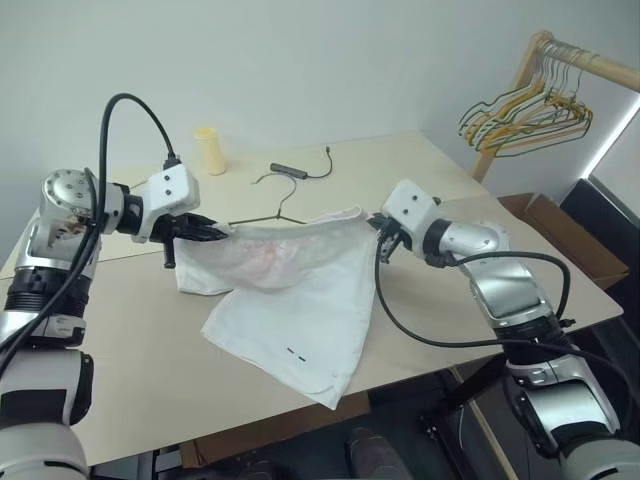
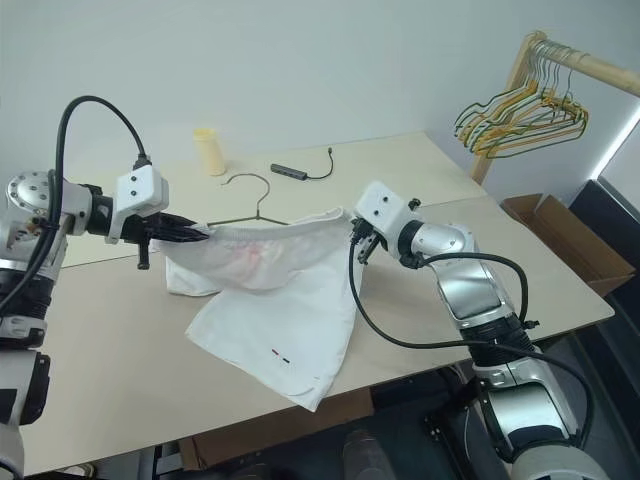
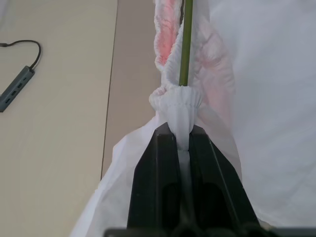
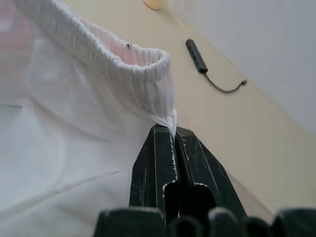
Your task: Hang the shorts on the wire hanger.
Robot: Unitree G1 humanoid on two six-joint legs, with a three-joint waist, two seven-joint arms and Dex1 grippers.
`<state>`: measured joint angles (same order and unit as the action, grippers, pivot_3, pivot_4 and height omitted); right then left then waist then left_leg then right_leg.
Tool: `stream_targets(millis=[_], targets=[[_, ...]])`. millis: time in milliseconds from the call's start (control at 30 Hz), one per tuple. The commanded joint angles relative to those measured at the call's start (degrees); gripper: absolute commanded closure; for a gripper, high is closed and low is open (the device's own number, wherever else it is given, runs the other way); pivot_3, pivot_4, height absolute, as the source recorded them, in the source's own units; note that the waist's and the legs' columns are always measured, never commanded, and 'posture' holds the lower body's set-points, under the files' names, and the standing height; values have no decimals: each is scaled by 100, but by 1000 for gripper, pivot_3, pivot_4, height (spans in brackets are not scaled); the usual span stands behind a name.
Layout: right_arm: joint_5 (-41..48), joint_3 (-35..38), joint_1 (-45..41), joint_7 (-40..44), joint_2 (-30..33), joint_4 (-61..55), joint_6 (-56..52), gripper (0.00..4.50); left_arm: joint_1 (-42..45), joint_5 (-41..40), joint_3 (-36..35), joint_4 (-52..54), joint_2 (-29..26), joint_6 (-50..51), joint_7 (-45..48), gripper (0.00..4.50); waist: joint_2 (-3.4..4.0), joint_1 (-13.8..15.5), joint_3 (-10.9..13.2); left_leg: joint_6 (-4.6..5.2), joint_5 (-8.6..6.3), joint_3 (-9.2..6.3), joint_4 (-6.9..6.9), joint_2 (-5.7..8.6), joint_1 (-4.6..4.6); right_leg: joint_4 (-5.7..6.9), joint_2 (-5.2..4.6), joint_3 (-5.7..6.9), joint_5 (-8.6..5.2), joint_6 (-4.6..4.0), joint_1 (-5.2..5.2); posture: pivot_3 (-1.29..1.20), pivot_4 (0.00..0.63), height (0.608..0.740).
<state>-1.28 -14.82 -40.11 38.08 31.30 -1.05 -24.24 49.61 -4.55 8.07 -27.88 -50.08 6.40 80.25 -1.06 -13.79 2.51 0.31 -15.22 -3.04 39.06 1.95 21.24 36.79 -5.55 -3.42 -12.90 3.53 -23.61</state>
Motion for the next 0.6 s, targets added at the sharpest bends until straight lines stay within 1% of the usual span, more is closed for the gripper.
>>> stream_targets(millis=[33, 133, 233, 433, 533, 600], targets=[[-214, -80, -349, 162, 46, -434, 215, 4462, 188, -23, -149, 102, 16, -28, -112, 4500, 0, -2, 0, 0, 0, 0, 0, 0, 0, 0, 0, 0, 0, 0, 0, -205, 0, 740], [-476, -300, -468, 265, 69, -426, 362, 4462, 185, -128, -205, 142, 74, -67, -95, 4500, 0, -5, 0, 0, 0, 0, 0, 0, -1, 2, 0, 0, 0, 0, -1, -205, 0, 740], [-727, -455, -518, 205, -20, -300, 527, 4462, 121, -294, -247, 301, 50, 24, 119, 4500, 0, -5, 0, 0, 0, 0, 0, 0, 0, 2, 1, 0, 0, 0, -1, -203, 0, 740], [-740, -477, -446, 375, -189, -436, 685, 4462, 42, -269, -252, 332, 51, 13, 10, 4500, 0, -4, 0, 0, 0, 0, 0, 0, 1, 2, 0, -1, 0, 0, -2, -200, 0, 740], [-803, -587, -398, 582, -99, -461, 833, 4462, -2, -372, -291, 420, 51, 62, 58, 4500, 0, -5, 0, 0, 0, 0, 0, 0, 0, 3, 0, -1, 0, 0, -2, -201, 0, 740], [-718, -562, -352, 732, -92, -514, 818, 3979, -4, -351, -277, 412, 49, 39, 20, 4500, 0, -5, 0, 0, 0, 0, 0, 0, 0, 2, 1, 0, 0, 0, -2, -197, 0, 740]])
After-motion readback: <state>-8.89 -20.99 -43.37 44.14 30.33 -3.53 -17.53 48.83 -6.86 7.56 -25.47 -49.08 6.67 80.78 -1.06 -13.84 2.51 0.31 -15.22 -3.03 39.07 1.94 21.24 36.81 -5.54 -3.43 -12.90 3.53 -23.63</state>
